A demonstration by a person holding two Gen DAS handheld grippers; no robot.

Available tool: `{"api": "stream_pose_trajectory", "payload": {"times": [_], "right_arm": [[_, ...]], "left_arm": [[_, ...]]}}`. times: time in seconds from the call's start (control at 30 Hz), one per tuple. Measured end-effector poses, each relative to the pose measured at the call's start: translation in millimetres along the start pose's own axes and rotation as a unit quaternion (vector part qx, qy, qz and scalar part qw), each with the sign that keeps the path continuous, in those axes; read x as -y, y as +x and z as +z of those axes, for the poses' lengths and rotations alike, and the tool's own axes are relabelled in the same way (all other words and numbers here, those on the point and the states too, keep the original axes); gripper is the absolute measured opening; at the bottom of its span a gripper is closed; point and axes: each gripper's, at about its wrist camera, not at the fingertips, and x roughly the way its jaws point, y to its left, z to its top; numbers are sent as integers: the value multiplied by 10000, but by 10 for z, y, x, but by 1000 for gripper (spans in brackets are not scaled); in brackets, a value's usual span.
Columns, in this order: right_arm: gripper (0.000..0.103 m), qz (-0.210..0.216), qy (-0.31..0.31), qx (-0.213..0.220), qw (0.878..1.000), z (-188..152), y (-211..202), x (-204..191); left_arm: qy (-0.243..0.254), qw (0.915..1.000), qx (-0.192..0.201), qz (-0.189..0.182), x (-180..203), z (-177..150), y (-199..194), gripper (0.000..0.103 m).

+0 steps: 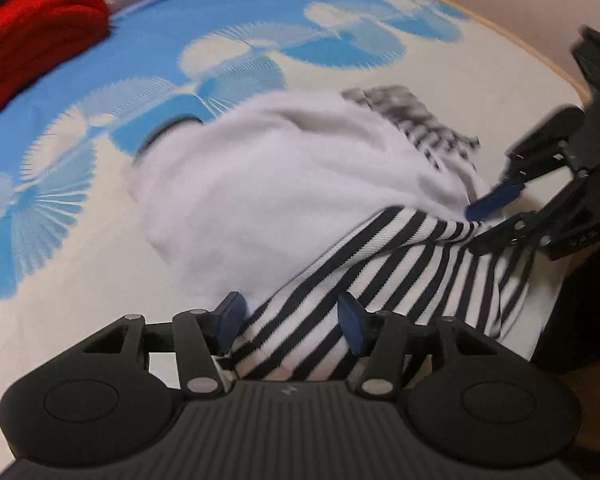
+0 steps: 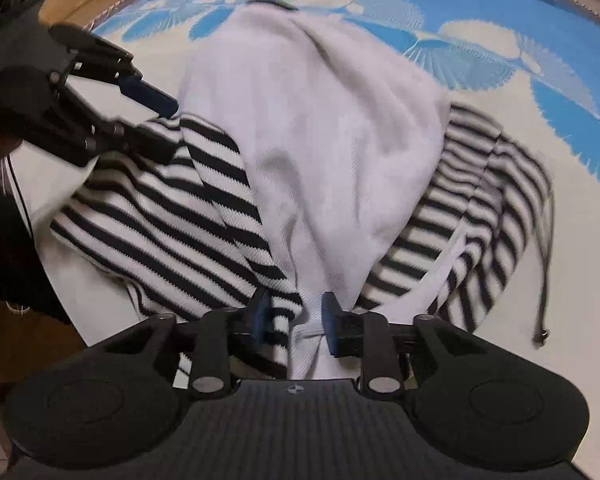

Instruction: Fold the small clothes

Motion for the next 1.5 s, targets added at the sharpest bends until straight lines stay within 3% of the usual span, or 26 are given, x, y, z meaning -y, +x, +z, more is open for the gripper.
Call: {"api": "stream_pose_trajectory", "payload": {"times": [0.07, 0.13, 0.2, 0.3, 0.37, 0.43, 0.57, 0.63, 0.7, 0.83, 1.0, 1.23, 1.3, 1.33, 1.5], "right_arm": [[37, -49, 448, 352, 9984, 2, -248, 51], [51, -373, 892, 893, 9913, -26, -573, 58], [74, -755, 1259, 1489, 9779, -132, -888, -39], [95, -1350, 1527, 2050, 9573, -333, -1166, -261], [99, -1660, 1683, 2244, 9454, -549, -1285, -456], [99, -1852, 1862, 2274, 9377, -722, -1308, -622], [101, -1925, 2131, 2229, 9316, -977, -1312, -937], [101, -2010, 2152, 2064, 9331, -1035, -1275, -1038], [101, -2041, 2122, 1863, 9373, -1028, -1200, -1095], [101, -2157, 1920, 1728, 9417, -1022, -1144, -1219], [101, -2180, 1869, 1774, 9413, -984, -1165, -1251], [101, -2225, 1881, 1685, 9417, -942, -1065, -1204], [101, -2243, 1916, 1574, 9424, -940, -1011, -1177], [101, -2235, 1929, 1549, 9428, -933, -994, -1172], [101, -2269, 1768, 1496, 9460, -905, -938, -1178]], "left_arm": [[-330, 9986, 224, 337, -50, -25, -214, 69], [-707, 9928, 574, 774, -44, -69, -504, 84], [-1105, 9812, 1068, 1164, 30, -163, -832, 86], [-1560, 9623, 1540, 1609, 285, -315, -1189, 86], [-1769, 9525, 1711, 1794, 502, -458, -1354, 86], [-1992, 9441, 1815, 1898, 736, -633, -1481, 91], [-2417, 9473, 1556, 1414, 1074, -983, -1481, 103], [-2472, 9485, 1314, 1482, 1212, -1109, -1408, 103], [-2356, 9522, 1195, 1537, 1267, -1125, -1353, 103], [-2263, 9484, 1297, 1805, 1260, -1116, -1327, 103], [-2532, 9474, 1022, 1668, 1166, -1078, -1308, 103], [-2419, 9482, 1243, 1642, 1199, -1102, -1197, 103], [-2563, 9471, 938, 1690, 1151, -1050, -1109, 103], [-2660, 9455, 1051, 1559, 1126, -1051, -1113, 103], [-2632, 9449, 1104, 1605, 1112, -1012, -1094, 103]]}}
